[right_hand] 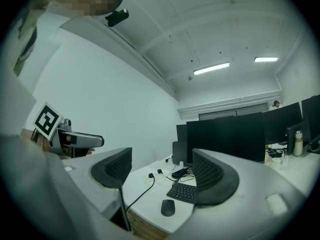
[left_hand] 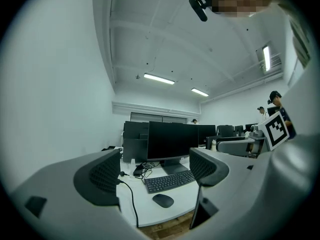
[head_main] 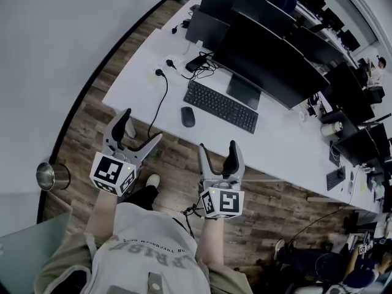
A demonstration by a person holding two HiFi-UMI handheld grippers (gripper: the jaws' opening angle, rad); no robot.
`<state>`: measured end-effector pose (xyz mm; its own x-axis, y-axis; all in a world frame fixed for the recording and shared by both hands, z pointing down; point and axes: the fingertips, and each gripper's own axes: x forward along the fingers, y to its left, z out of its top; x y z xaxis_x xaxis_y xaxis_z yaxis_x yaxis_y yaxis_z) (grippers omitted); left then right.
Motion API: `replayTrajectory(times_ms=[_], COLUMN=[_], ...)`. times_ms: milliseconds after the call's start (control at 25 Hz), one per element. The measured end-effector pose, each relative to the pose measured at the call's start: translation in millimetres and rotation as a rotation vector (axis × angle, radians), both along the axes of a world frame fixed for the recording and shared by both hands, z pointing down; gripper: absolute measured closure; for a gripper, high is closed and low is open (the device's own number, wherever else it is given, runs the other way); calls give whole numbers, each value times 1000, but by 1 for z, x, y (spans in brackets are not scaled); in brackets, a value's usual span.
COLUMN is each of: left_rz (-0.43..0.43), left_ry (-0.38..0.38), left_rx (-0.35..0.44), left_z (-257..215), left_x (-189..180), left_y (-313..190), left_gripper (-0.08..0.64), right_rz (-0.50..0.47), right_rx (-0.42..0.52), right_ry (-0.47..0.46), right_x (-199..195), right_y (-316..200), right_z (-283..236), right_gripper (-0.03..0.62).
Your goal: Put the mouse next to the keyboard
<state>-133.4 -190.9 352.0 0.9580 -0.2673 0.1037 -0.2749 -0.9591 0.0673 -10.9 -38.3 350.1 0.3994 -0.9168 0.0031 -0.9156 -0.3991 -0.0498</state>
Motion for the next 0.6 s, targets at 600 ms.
replayTrajectory(times_ms=[600], left_rz=[39], left_ry=[-60], left_rx=[-46], left_z=[33], left_x=[53], left_y=[-56], left_gripper=[145], right_rz=[24], right_rx=[-90], right_ry=[-51], right_x=[53], right_y=[-68], right_z=[49], right_gripper=[222])
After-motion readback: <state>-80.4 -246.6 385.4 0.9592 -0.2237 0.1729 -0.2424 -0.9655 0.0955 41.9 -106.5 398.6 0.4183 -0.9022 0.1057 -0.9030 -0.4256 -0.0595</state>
